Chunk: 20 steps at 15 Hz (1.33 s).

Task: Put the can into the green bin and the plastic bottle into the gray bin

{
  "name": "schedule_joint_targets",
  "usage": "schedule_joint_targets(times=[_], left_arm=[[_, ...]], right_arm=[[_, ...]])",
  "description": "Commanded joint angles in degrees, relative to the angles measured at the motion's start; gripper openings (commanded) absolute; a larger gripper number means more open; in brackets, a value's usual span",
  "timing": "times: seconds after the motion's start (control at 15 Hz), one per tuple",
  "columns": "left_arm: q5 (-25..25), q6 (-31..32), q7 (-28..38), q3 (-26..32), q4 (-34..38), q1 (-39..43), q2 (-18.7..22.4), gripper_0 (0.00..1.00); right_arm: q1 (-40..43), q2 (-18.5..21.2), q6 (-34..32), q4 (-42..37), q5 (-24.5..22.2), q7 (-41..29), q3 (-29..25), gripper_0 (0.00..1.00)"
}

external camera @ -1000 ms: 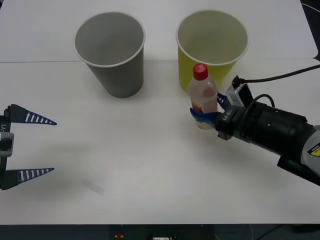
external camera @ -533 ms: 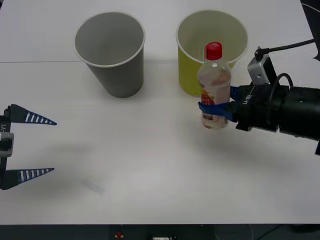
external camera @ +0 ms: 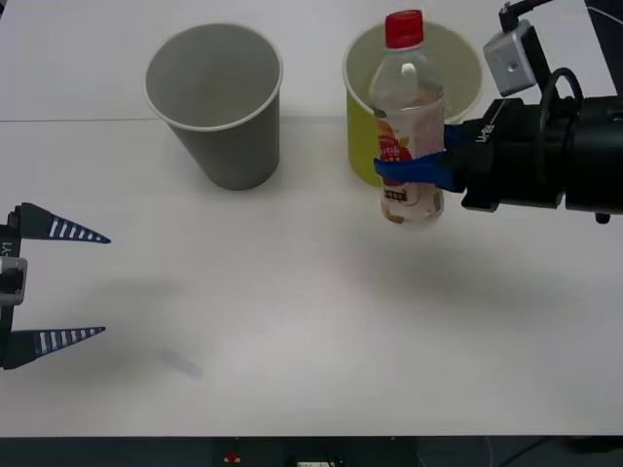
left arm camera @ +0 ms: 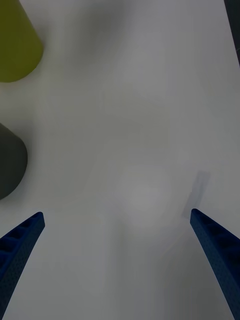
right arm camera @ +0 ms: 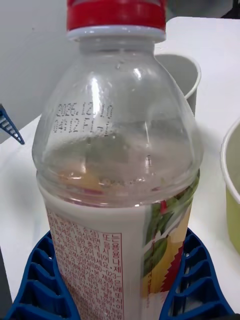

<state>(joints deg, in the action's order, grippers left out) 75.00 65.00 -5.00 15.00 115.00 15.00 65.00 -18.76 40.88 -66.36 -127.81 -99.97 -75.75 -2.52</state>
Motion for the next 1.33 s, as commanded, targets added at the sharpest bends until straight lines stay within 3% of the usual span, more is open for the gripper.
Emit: schedule_joint_targets(times=[0.07,0.6,0.73,1.07,1.33], left_arm=[[0.0,0.0,0.0,0.0,0.0,0.0,0.0,1.00],[0.0,0.0,0.0,0.0,0.0,0.0,0.0,1.00],[0.0,0.0,0.0,0.0,0.0,0.0,0.0,1.00],[0.0,0.0,0.0,0.0,0.0,0.0,0.0,1.00],[0.0,0.0,0.0,0.0,0.0,0.0,0.0,1.00]], right_arm=[[-7.0,-0.1,0.0,3.4,-1.0,0.0,3.0,0.00],[-30.5,-2.0,-0.2,21.9,-4.1,0.0,14.9,0.00],[-35.4,-4.4,-0.4,27.2,-5.5,0.0,16.8,0.00],[-46.5,-12.9,-0.4,40.3,-15.5,0.7,21.3,0.00],[-53.4,-18.3,2.0,51.9,-17.4,3.0,23.3,0.00]])
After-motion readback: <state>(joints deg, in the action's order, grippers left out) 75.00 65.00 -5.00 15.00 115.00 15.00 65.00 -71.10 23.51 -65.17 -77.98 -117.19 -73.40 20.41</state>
